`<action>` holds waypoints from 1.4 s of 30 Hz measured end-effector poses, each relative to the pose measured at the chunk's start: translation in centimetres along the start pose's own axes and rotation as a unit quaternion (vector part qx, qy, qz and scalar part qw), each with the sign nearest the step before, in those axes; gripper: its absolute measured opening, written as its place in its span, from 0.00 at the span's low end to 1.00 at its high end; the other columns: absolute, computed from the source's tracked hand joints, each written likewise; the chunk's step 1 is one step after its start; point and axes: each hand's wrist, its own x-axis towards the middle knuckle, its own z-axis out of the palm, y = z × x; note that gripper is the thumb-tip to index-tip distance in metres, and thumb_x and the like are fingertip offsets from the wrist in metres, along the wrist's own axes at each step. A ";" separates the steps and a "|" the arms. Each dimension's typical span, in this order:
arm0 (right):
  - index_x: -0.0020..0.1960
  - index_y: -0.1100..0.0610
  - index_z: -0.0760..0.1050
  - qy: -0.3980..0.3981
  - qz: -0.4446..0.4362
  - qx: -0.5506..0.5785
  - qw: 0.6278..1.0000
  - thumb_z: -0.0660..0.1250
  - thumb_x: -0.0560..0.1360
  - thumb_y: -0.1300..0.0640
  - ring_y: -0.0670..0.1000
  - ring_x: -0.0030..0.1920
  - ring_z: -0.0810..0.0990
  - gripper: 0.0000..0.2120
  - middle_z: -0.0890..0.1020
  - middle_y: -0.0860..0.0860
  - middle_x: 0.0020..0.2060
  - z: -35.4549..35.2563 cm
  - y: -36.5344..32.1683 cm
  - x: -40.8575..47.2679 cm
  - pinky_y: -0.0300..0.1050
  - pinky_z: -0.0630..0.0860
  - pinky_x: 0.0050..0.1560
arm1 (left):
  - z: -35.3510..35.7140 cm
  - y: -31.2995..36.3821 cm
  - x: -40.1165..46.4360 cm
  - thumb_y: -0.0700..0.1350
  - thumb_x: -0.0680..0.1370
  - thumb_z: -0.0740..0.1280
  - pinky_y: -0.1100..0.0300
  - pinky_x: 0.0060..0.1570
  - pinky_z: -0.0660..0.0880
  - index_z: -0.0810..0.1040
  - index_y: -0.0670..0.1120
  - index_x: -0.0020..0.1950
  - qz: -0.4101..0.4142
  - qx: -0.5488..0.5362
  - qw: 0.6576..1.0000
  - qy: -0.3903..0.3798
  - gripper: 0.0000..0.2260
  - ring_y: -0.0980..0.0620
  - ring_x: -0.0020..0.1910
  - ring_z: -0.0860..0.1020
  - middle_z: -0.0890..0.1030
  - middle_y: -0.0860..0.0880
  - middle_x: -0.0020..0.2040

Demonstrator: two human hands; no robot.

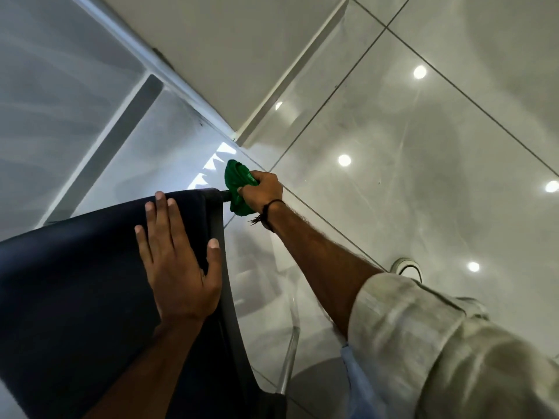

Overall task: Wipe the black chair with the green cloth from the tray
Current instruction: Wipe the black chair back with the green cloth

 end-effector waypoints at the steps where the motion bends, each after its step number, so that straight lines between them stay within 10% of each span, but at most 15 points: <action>1: 0.58 0.56 0.82 -0.004 -0.008 0.003 1.000 0.69 0.70 0.66 0.57 0.54 0.83 0.18 0.85 0.56 0.50 0.2 -0.2 0.0 0.48 0.81 0.57 | 0.0 0.0 0.0 0.54 0.81 0.57 0.42 0.86 0.47 0.54 0.40 0.85 0.003 0.002 1.000 0.001 0.35 0.45 0.87 0.51 0.55 0.43 0.87; 10: 0.60 0.57 0.80 -0.013 -0.034 -0.062 0.997 0.69 0.71 0.65 0.58 0.57 0.82 0.18 0.85 0.58 0.54 0.1 -1.1 -0.1 0.51 0.80 0.60 | -0.1 -0.1 -0.1 0.54 0.80 0.58 0.39 0.85 0.49 0.54 0.38 0.84 0.010 0.024 1.000 -0.004 0.37 0.41 0.86 0.52 0.55 0.40 0.86; 15: 0.55 0.51 0.83 -0.013 -0.084 -0.032 0.996 0.71 0.67 0.62 0.51 0.47 0.83 0.17 0.82 0.42 0.38 0.3 -1.1 -1.2 0.43 0.83 0.48 | -0.1 -0.1 0.1 0.55 0.80 0.58 0.39 0.85 0.49 0.54 0.38 0.85 0.006 0.030 0.999 -0.013 0.37 0.42 0.87 0.52 0.54 0.41 0.86; 20: 0.59 0.54 0.81 -0.008 -0.050 -0.067 0.996 0.71 0.70 0.63 0.56 0.55 0.83 0.18 0.85 0.55 0.52 0.2 -1.3 -0.6 0.46 0.81 0.56 | -0.4 0.2 0.0 0.56 0.80 0.58 0.39 0.85 0.49 0.54 0.39 0.85 -0.004 0.019 1.000 -0.016 0.38 0.42 0.87 0.52 0.54 0.42 0.86; 33: 0.57 0.53 0.82 -0.046 -0.153 -0.176 0.971 0.70 0.67 0.63 0.56 0.55 0.82 0.19 0.86 0.55 0.53 -0.9 -3.0 -2.5 0.47 0.79 0.59 | -0.1 -0.3 -0.1 0.56 0.80 0.56 0.40 0.85 0.49 0.53 0.39 0.85 0.019 0.038 0.999 -0.027 0.37 0.42 0.87 0.51 0.54 0.41 0.86; 42: 0.62 0.68 0.74 -0.145 0.026 -0.016 0.989 0.66 0.74 0.70 0.67 0.60 0.80 0.17 0.80 0.67 0.60 -12.0 -4.4 -12.5 0.65 0.77 0.62 | -5.4 6.5 -0.1 0.54 0.87 0.51 0.45 0.86 0.43 0.47 0.41 0.86 -0.149 -0.055 0.972 -0.174 0.31 0.45 0.87 0.44 0.45 0.43 0.87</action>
